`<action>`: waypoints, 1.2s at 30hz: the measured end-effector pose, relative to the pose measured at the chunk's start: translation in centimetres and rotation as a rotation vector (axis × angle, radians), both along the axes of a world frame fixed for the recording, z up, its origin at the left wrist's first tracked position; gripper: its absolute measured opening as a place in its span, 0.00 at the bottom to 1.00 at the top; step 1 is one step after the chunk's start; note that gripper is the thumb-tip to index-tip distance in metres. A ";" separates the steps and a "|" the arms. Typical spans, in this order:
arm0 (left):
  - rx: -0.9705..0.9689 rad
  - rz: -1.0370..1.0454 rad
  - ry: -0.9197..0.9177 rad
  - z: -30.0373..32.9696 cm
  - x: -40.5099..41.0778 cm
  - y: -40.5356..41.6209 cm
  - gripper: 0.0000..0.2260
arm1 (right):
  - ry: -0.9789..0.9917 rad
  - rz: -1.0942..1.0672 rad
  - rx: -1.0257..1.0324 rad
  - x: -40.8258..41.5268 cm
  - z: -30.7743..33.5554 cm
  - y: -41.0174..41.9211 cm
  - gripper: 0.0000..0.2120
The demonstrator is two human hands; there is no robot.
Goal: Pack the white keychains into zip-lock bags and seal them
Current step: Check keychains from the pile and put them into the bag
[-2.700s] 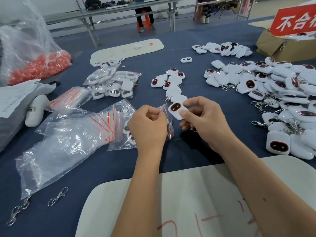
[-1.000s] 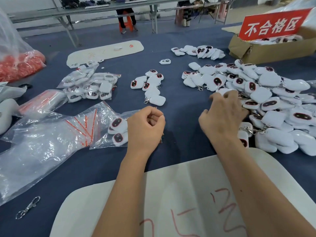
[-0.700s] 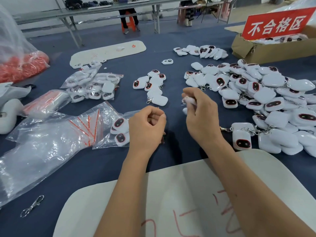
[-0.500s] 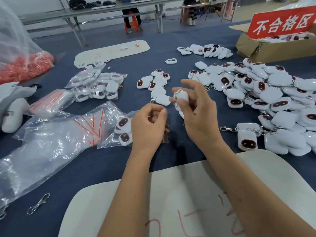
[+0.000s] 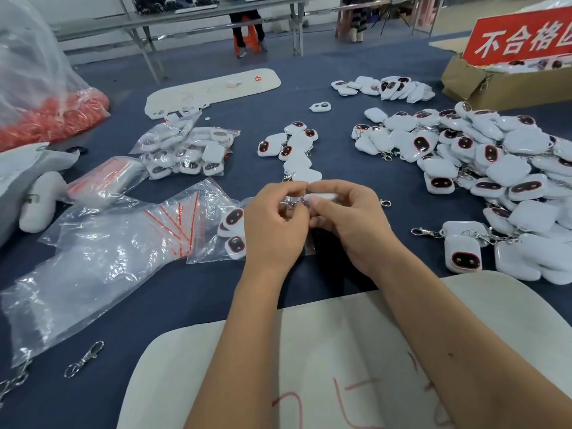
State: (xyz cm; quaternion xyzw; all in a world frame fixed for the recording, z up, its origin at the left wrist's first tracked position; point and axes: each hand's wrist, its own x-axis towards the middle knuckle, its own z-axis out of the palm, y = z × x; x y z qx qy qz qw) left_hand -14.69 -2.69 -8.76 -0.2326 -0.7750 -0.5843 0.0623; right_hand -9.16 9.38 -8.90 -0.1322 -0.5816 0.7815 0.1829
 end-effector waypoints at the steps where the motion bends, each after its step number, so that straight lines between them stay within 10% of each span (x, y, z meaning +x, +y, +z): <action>1: 0.002 0.000 0.002 0.0 0.0 -0.1 0.13 | 0.011 0.041 -0.055 0.1 0.0 0.2 0.09; 8: 0.045 -0.002 -0.102 0.0 -0.1 -0.2 0.05 | -0.056 -0.211 0.001 -0.6 0.1 2.0 0.07; 36: 0.145 -0.099 -0.313 -0.1 -0.7 -0.5 0.04 | 0.010 0.095 0.255 0.3 -0.2 1.5 0.08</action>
